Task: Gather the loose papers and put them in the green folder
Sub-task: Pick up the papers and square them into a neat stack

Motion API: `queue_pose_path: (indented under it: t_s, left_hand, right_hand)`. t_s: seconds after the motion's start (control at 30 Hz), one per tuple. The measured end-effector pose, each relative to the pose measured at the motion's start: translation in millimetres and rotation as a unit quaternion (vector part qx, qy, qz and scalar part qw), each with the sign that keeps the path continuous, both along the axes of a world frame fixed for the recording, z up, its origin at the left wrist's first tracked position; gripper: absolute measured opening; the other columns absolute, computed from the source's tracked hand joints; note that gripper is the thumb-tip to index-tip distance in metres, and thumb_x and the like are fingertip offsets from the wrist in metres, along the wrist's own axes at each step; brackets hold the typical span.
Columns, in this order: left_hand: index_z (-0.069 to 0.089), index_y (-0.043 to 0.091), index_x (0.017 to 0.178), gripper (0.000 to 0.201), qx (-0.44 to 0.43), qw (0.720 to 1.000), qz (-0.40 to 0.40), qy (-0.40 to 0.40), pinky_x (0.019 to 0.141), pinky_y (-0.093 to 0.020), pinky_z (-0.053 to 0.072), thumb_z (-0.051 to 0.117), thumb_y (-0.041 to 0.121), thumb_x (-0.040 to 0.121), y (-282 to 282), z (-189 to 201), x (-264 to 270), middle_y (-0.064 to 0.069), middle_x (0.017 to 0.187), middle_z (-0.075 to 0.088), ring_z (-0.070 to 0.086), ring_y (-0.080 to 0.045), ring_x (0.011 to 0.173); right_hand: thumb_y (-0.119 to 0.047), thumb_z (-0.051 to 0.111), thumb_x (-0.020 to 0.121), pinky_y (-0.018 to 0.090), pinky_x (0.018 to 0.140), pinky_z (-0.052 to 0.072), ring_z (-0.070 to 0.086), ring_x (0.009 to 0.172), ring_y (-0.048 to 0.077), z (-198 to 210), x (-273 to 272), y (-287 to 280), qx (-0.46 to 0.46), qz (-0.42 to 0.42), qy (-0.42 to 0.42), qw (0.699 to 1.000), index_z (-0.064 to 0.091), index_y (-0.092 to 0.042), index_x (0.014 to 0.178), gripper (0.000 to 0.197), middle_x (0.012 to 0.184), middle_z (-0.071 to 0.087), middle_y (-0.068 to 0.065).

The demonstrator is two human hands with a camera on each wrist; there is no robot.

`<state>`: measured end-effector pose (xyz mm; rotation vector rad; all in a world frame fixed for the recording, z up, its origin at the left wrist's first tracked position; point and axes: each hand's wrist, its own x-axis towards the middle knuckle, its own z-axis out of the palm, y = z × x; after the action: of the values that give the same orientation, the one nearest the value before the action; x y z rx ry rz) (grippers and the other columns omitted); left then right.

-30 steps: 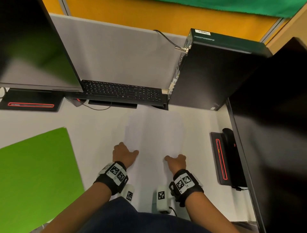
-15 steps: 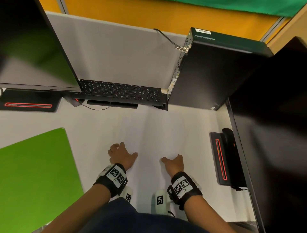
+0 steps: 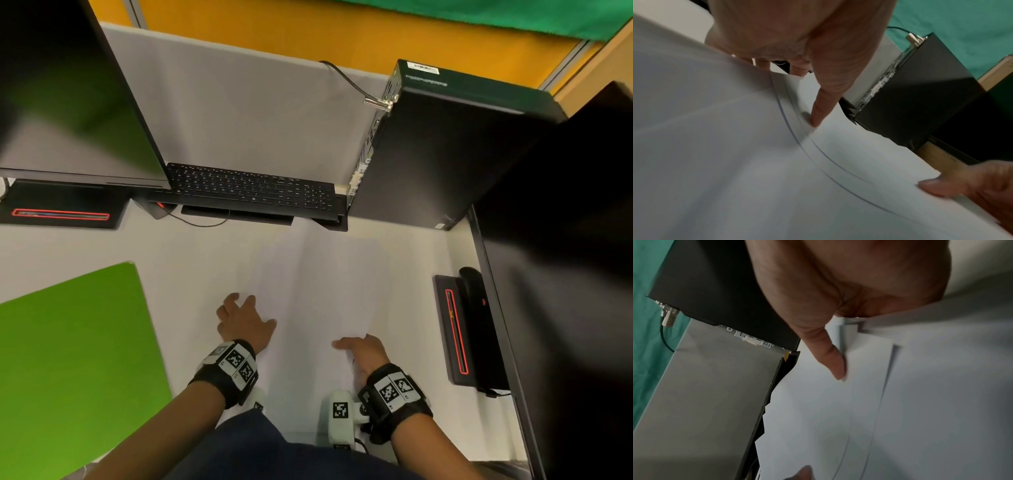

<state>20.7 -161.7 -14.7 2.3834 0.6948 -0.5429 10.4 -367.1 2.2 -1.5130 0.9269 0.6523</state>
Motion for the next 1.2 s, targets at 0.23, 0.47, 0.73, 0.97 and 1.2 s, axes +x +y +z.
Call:
queue_pose_path:
  t_s: [0.23, 0.47, 0.73, 0.97, 1.2]
  left_hand:
    - [0.031, 0.001, 0.142, 0.076, -0.112, 0.991, 0.068, -0.025, 0.112, -0.031, 0.028, 0.069, 0.021, 0.08, -0.4, -1.6, 0.3, -0.017, 0.148, 0.025, 0.035, -0.029, 0.134]
    - [0.034, 0.009, 0.143, 0.079, -0.074, 0.994, 0.075, -0.009, 0.113, -0.042, 0.028, 0.069, 0.035, 0.077, 5.3, 2.4, -0.5, -0.014, 0.148, 0.028, 0.023, -0.033, 0.137]
    - [0.067, 0.012, 0.1, 0.037, -0.32, 0.943, 0.076, -0.055, 0.093, -0.046, 0.053, 0.081, 0.023, 0.068, 29.5, 6.9, -1.0, -0.01, 0.105, 0.072, 0.067, -0.027, 0.098]
    - [0.042, 0.015, 0.125, 0.082, -0.444, 0.871, 0.125, -0.165, 0.082, -0.041, 0.057, 0.087, 0.017, 0.056, 26.4, 30.5, 5.8, -0.012, 0.112, 0.067, 0.066, -0.029, 0.101]
    - [0.067, 0.012, 0.101, 0.041, -0.551, 0.786, 0.09, -0.266, 0.069, -0.025, 0.058, 0.079, 0.015, 0.062, 20.6, 110.0, 25.6, 0.001, 0.091, 0.078, 0.073, -0.015, 0.084]
  right_hand:
    - [0.014, 0.061, 0.078, 0.024, 0.068, 0.043, 0.051, 0.089, 0.022, 0.7, -4.7, 3.5, -0.033, 0.038, -0.062, 0.997, 0.051, -0.006, 0.071, 0.024, 0.079, 0.057, 0.004]
    - [0.009, 0.062, 0.08, 0.026, 0.083, 0.043, 0.058, 0.09, 0.018, 5.2, -14.7, 6.3, -0.028, 0.077, -0.154, 0.985, 0.054, -0.013, 0.101, 0.032, 0.088, 0.06, -0.005]
    - [0.007, 0.065, 0.079, 0.015, 0.071, 0.056, 0.07, 0.085, 0.009, 20.6, -35.7, -21.2, 0.01, 0.064, -0.182, 0.981, 0.065, -0.015, 0.091, 0.025, 0.093, 0.072, 0.004]
    - [0.009, 0.066, 0.078, 0.018, 0.075, 0.053, 0.065, 0.065, -0.005, 51.8, -19.9, -24.1, -0.015, 0.071, -0.263, 0.962, 0.058, -0.016, 0.075, 0.026, 0.069, 0.071, -0.012]
    - [0.008, 0.065, 0.079, 0.031, 0.095, 0.051, 0.066, 0.104, 0.025, 102.8, 8.7, -12.7, -0.039, 0.01, -0.421, 0.906, 0.058, 0.002, 0.115, 0.037, 0.112, 0.068, 0.018]
